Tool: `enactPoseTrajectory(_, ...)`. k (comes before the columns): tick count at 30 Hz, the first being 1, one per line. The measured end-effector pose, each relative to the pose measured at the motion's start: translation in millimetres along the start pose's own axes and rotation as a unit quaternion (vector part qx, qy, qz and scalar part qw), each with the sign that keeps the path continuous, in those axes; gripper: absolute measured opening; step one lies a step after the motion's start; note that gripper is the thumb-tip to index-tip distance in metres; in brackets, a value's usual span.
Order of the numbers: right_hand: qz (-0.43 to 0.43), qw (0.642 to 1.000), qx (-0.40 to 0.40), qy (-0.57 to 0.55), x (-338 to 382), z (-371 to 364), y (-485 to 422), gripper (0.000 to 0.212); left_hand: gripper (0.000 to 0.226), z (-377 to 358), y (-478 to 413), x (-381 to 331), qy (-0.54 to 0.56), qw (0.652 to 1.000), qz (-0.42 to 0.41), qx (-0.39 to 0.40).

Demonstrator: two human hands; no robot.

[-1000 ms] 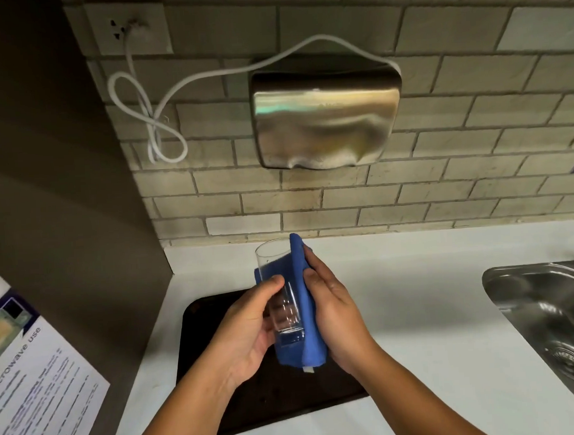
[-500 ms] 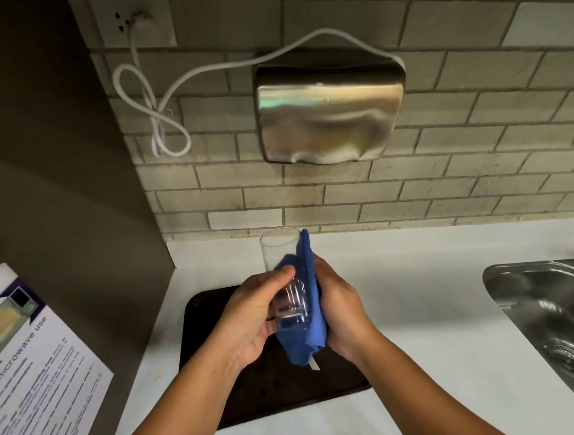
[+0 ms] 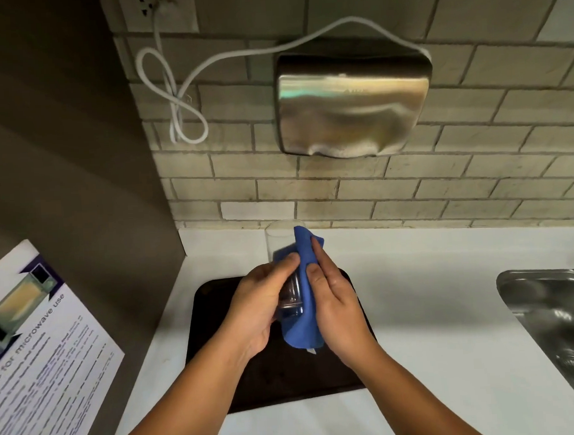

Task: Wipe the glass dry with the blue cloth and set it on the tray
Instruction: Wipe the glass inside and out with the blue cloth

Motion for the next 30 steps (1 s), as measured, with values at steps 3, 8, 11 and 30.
enactPoseTrajectory(3,-0.034,0.998,-0.012,-0.047,-9.5,6.7,-2.2,0.044,0.066,4.4,-0.1,4.2,-0.03,1.0,0.003,0.002)
enactPoseTrajectory(8,-0.183,0.961,-0.02,-0.205,-42.6,6.8,10.9,0.041,0.058,1.4,-1.2,15.2,0.032,0.998,0.046,0.023)
enactPoseTrajectory(11,-0.193,0.944,-0.007,-0.267,-47.0,-0.2,18.5,0.047,0.054,-7.9,0.2,19.9,0.108,0.99,0.074,0.046)
enactPoseTrajectory(30,0.008,0.995,-0.007,-0.1,2.3,7.2,-0.6,0.05,0.066,-5.9,-0.6,2.7,-0.084,0.995,0.001,0.045)
Point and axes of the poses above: each hand's wrist, its own y-axis away from the middle knuckle, its own z-axis out of the back of the hand, x = y × z, the point moved 10 cm from there along -y, towards the middle knuckle, and after that the axes turned 4 degrees about z, right-handed, at the moved point
